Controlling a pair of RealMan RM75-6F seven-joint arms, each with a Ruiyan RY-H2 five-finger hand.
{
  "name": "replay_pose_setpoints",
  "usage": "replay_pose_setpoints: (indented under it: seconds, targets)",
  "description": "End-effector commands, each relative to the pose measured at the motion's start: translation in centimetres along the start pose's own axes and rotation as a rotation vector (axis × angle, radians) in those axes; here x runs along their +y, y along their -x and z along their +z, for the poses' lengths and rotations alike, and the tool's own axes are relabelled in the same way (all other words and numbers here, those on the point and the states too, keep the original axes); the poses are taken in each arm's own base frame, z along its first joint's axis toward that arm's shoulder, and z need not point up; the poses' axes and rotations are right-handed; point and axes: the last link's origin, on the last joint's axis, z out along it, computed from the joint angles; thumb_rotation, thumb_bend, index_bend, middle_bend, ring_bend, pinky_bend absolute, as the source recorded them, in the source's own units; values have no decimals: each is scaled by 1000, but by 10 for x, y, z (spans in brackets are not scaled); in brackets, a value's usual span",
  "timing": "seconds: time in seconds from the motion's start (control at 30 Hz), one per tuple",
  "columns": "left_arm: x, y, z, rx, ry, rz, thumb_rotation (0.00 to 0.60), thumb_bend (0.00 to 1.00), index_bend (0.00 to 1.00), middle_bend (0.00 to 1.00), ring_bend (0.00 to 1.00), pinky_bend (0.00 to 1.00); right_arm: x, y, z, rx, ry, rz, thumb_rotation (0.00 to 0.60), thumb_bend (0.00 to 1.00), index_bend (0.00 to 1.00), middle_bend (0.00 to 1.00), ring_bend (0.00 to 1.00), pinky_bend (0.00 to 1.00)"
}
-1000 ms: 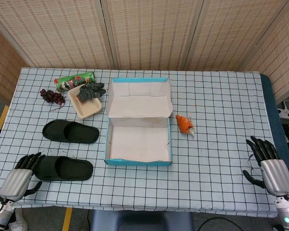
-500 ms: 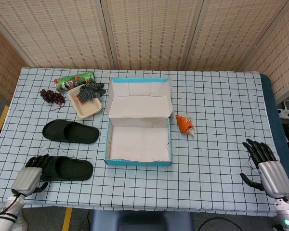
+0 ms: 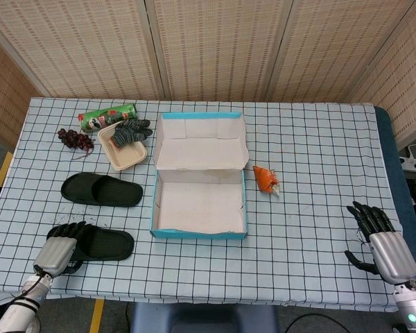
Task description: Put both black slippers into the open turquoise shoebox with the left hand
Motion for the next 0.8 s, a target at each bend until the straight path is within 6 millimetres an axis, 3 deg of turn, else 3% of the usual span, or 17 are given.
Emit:
replay_pose_setpoints:
  seconds: [0.03, 0.8]
  targets:
    - [3, 1, 2, -10, 7, 4, 600, 344, 0, 0, 0, 63, 0, 0, 0, 3, 0, 1, 600, 165, 0, 0, 0, 0]
    - [6, 16, 12, -85, -4, 58, 600, 340, 0, 0, 0, 114, -1, 1, -1, 8, -4, 8, 600, 166, 0, 0, 0, 0]
